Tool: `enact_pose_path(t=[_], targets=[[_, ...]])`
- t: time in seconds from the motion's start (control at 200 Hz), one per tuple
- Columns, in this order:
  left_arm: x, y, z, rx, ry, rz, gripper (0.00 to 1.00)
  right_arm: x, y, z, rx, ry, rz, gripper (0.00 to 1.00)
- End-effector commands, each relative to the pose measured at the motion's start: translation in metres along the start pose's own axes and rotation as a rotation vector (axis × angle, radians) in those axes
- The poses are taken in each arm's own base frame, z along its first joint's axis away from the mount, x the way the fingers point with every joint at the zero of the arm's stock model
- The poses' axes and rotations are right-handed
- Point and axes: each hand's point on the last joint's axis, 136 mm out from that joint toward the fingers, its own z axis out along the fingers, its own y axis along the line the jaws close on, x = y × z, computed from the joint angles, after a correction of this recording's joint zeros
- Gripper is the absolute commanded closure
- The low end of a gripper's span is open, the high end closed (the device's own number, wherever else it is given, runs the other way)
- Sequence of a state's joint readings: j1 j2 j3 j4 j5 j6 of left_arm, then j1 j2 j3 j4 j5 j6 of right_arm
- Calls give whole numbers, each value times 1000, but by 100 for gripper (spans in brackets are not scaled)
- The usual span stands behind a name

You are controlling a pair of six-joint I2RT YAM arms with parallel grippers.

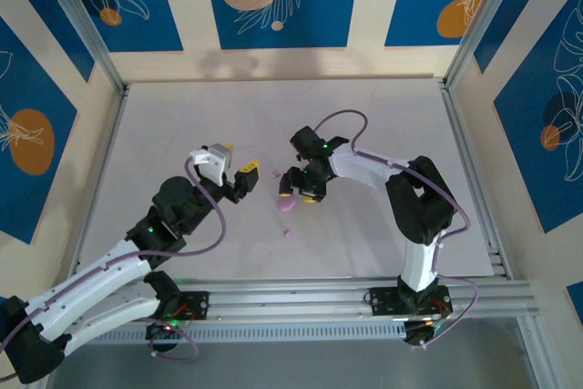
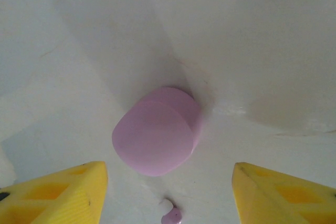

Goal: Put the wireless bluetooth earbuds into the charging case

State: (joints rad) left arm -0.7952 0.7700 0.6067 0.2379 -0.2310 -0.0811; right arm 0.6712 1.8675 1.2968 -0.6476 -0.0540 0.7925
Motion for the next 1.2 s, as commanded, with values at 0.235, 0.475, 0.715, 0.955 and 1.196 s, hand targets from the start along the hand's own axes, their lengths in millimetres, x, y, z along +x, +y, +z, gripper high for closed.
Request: enact_pose_path(t=[0.235,0.475,0.715,0.955,1.196], targets=[[3,4,-3,-21,8,-14,32,-1,9,22,71,63,-46,34],[5,3,-1,-23,12,-13,31,-1,0,29,177,71,-115,38],[3,2,1,-18,13,-14,31,4,-18,20,265,66,-197,42],[4,0,4,-9,15,-19,31,8,-31,11,253,46,-245,43],[4,-4,8,11,23,-23,31,-13,-29,18,281,-27,-440,41]])
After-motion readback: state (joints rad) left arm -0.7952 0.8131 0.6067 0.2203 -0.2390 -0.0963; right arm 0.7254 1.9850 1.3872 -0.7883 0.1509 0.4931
